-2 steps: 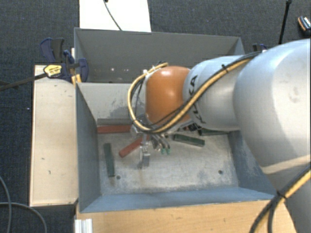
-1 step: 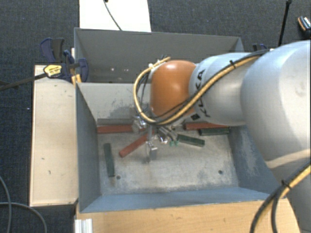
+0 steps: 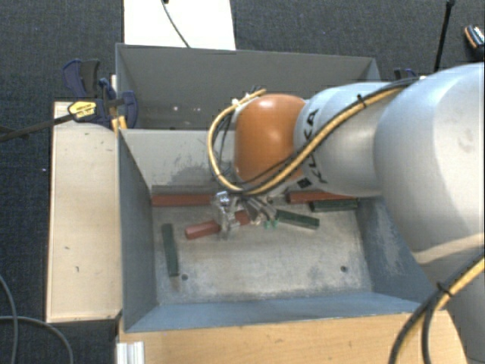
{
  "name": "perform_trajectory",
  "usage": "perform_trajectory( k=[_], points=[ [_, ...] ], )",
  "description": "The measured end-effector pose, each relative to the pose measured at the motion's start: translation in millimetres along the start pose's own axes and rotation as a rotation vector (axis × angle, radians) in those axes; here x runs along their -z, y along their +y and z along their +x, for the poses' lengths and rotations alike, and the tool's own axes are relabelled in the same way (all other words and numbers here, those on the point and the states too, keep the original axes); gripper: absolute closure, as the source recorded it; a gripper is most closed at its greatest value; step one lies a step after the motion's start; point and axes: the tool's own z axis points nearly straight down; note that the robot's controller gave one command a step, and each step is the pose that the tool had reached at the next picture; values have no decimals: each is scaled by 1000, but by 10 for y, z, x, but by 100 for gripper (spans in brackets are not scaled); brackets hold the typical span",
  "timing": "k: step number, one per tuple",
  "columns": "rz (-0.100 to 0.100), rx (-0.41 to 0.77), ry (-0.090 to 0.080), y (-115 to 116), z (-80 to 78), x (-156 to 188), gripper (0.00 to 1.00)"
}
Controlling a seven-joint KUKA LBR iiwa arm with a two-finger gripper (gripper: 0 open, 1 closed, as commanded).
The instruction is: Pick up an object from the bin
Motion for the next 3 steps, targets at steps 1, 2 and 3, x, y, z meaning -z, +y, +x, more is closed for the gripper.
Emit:
perform_trajectory(
  k=[1, 2, 3],
  points=[
    [1, -14, -4, 81, 79, 1466, 100],
    [-2, 132, 6, 846, 259, 1257, 100],
    [0, 305, -4, 1001, -240, 1748, 100]
  ],
)
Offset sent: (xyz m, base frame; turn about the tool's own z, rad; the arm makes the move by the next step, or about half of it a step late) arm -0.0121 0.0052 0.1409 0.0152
